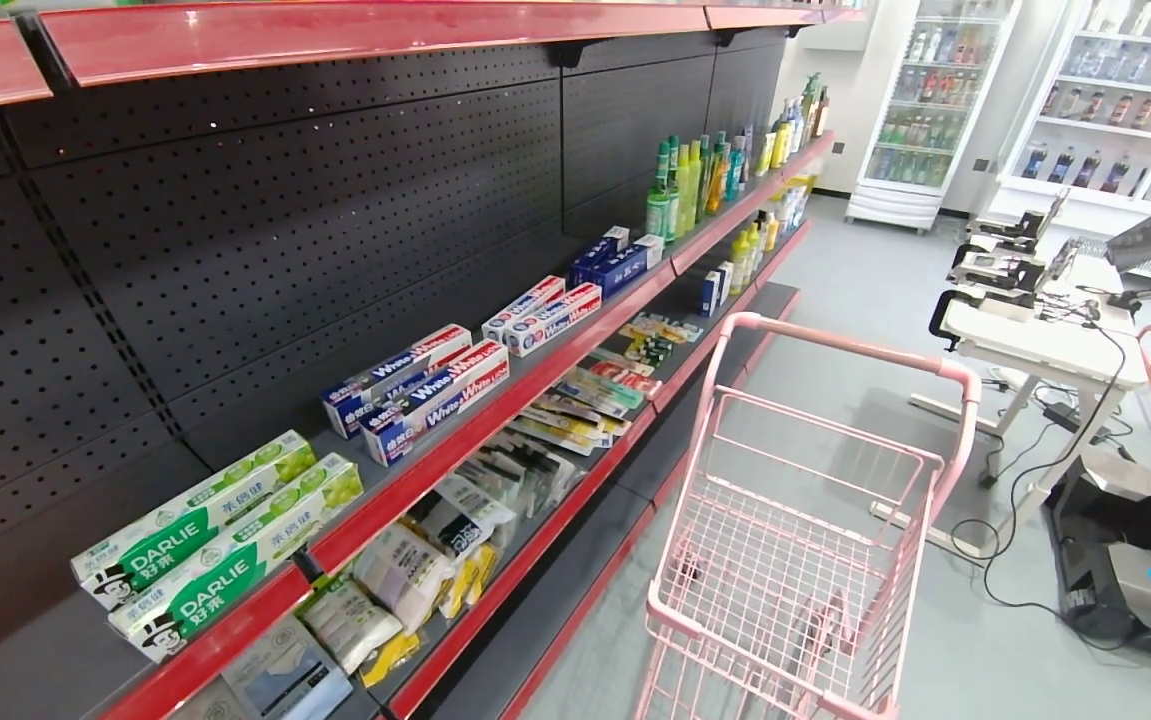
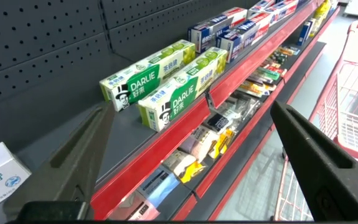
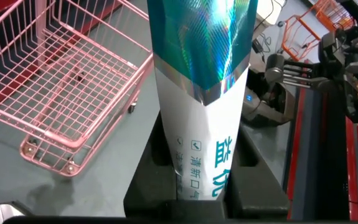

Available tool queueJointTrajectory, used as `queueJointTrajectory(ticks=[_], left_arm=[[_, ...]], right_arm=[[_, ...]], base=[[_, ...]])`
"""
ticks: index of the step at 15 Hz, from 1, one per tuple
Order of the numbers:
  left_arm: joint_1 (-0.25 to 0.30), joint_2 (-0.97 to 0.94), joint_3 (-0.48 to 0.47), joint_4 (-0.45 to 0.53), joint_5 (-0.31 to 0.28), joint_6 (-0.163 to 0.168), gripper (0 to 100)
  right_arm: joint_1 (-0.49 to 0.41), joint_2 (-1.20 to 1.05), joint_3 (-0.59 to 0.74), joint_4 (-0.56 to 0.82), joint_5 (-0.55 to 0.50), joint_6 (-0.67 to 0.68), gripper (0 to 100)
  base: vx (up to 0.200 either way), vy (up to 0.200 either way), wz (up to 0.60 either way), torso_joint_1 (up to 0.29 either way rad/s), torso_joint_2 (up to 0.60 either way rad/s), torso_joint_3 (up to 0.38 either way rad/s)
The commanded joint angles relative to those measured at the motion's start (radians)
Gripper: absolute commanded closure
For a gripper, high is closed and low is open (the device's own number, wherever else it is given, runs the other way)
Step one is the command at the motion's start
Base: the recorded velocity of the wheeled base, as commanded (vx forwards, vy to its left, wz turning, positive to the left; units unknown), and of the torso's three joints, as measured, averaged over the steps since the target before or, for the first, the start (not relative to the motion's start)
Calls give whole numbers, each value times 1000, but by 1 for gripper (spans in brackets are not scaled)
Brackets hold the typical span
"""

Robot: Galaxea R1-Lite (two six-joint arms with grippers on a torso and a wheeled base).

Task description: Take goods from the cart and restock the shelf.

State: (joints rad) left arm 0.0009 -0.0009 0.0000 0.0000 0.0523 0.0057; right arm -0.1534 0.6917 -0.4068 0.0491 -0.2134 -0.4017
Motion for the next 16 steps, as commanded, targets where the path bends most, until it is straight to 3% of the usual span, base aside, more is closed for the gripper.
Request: queueJointTrajectory(ticks=[1,13,16], left_arm=[[1,1,0,0,0,0,0],[1,1,0,0,0,0,0],[1,1,0,0,0,0,0]], right_arm=[[0,-1,-4,0,0,-3,100],[5,-4,-9,-2,3,-43,100],[6,8,3,-71,5,-58,100]], base=[[0,0,600,-2,2,2],[0,0,600,4,-1,2],[0,0,600,5,2,6]])
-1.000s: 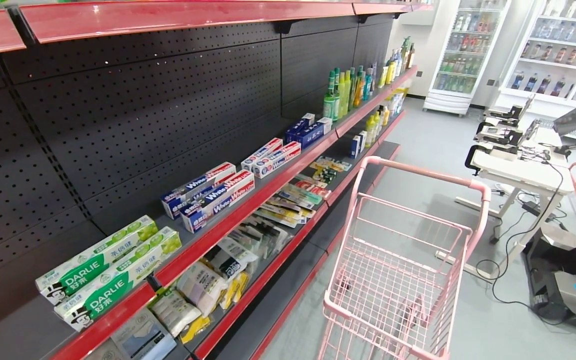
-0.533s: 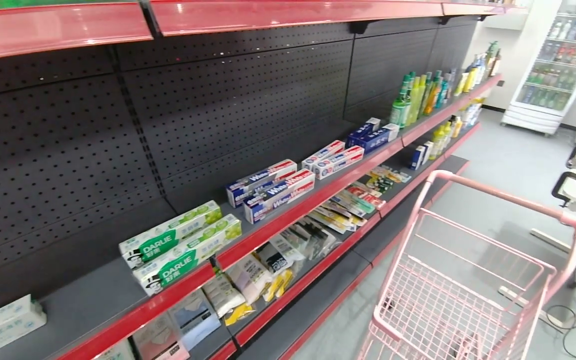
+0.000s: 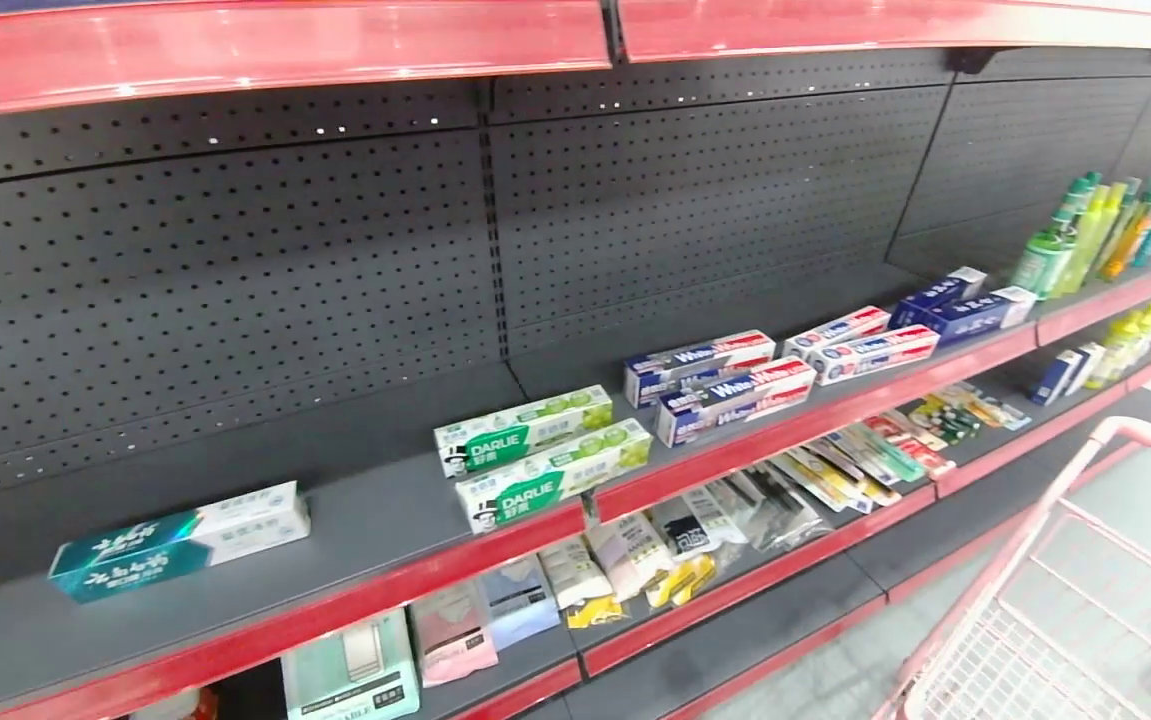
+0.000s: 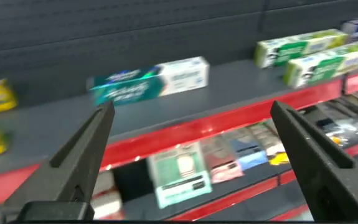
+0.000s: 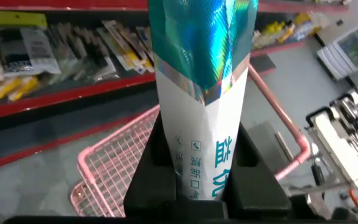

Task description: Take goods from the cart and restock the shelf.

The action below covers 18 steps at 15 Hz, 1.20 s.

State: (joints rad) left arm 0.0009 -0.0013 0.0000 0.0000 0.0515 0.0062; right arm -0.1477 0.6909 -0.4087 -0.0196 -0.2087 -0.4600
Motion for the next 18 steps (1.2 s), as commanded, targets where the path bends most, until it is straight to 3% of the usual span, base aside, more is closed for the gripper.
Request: queueJointTrajectory(ticks=[1,6,9,10,12,15,18], left_arm=[[1,1,0,0,1,0,0],[1,1,0,-2,1,0,0],[1,1,0,0,1,0,0],[1,1,0,0,-1,1,0],[1,1,0,0,-1,1,0],[1,1,0,0,-1,1,0],[2,7,0,0,-1,6,0]], right_arm=[[0,12,2,-3,2,0,100],[0,6,14,-3,2,-45,100],[2,4,10,-7,8,-35,100],[3,-2,13,-11,66,26,100],[3,-7,14,-11,86,69,100],[14,-57,19,-3,259,236,100],[16,-122,65,-3,269,253,100]], base=[[0,0,600,-2,-2,-2],[0,0,600,2,0,4],[0,0,0,0,0,0],[0,0,0,0,0,0],[0,0,0,0,0,0],[0,0,0,0,0,0],[0,0,0,0,0,0]])
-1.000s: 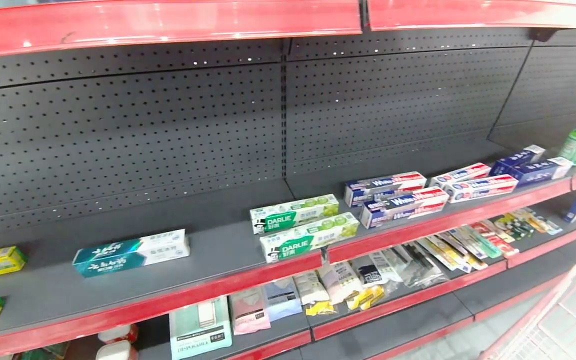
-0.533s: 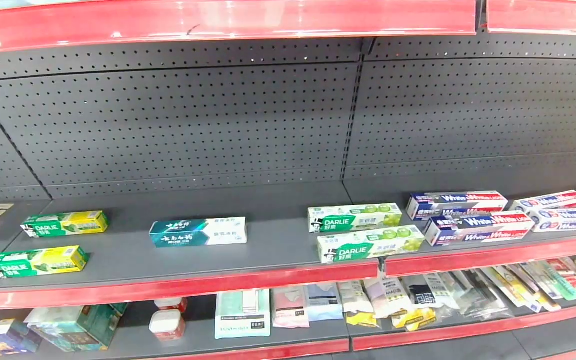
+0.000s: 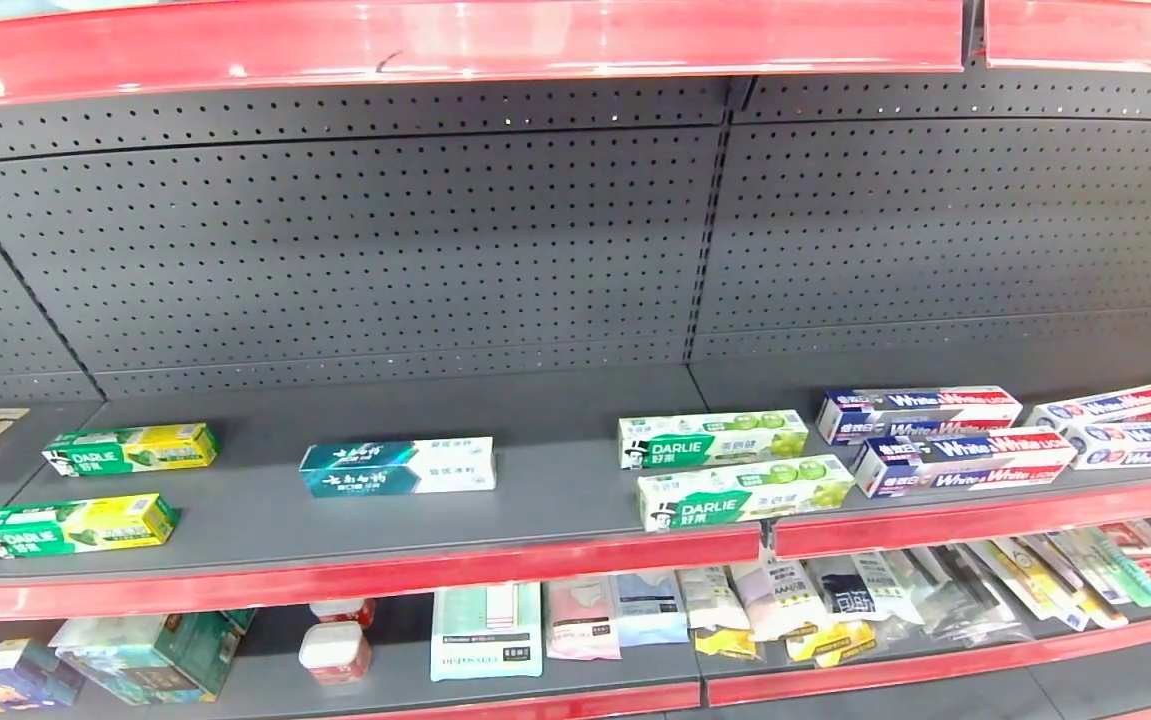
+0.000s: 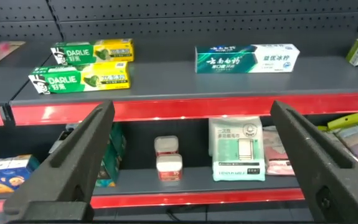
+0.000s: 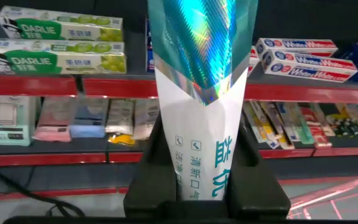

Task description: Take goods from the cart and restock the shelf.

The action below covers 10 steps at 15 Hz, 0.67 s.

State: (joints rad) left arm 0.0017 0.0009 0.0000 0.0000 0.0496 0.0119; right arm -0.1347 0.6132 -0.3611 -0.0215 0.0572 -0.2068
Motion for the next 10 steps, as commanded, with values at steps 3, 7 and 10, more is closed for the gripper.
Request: queueJointTrajectory(ticks=[3,7,10], left_arm=[[0,10,-35,0,-70,62,0],[-2,553,-453,6,-47,-202,0],[8,884,-469,-48,84,-125,0]], right_arm=[[1,-41,-1,-6,0,64,100],[1,-30,-12,-2,1,60,100],[3,-30,-6,-2,1,50,100]], base=[[0,0,0,0,0,0],[0,0,0,0,0,0],[0,0,0,0,0,0]])
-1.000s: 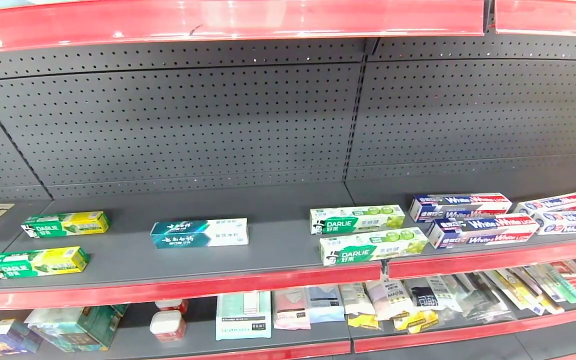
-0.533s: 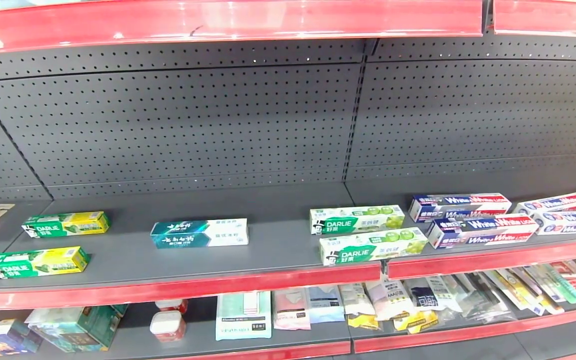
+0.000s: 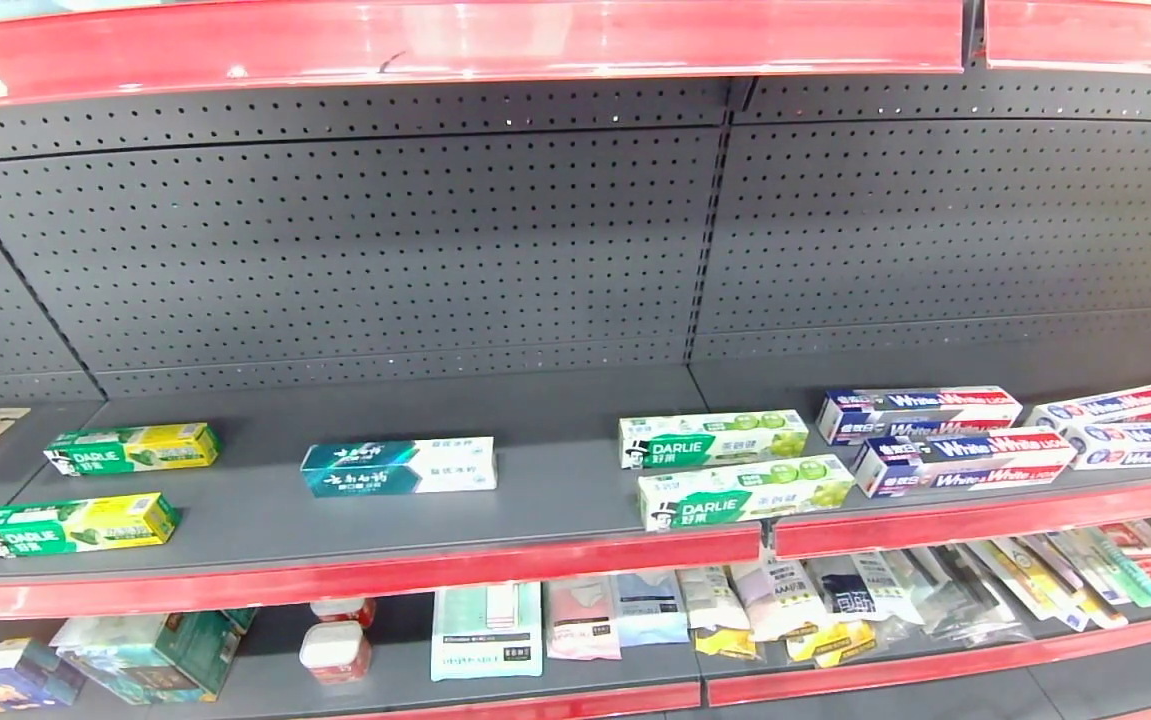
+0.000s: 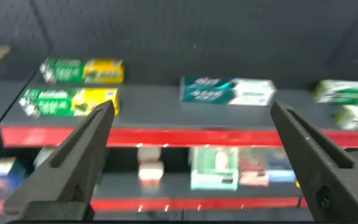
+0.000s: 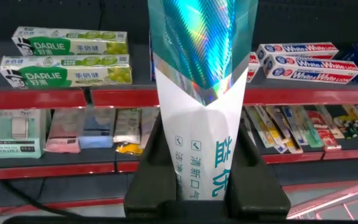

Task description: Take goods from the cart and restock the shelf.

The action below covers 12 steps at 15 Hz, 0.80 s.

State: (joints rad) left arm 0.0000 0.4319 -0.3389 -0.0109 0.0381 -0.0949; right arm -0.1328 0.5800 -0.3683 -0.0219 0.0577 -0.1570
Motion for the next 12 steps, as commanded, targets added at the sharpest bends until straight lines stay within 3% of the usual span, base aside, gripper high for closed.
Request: queueJointTrajectory(ticks=[1,4,5,8,9,12], left_arm=[[9,508,-130,-64,106,-20,0],[-31,916,-157,-402,128,-34,0],[-40,967,-169,-439,137,-46,0],[-140,1159,-313,-457,152,-221,0],[-169,1200,-342,-446,154,-243,0],[-213,1246,-364,-440,155,-246,0]], right_arm=[[1,4,3,-1,1,-4,100],[24,34,2,-1,2,-41,100],[30,38,3,-1,2,-44,100],[53,40,12,-1,2,-70,100],[55,38,14,-1,4,-76,100],[71,37,15,-1,2,-82,100]], base=[[0,0,0,0,0,0],[0,0,0,0,0,0],[0,0,0,0,0,0],[0,0,0,0,0,0],[0,0,0,0,0,0],[0,0,0,0,0,0]])
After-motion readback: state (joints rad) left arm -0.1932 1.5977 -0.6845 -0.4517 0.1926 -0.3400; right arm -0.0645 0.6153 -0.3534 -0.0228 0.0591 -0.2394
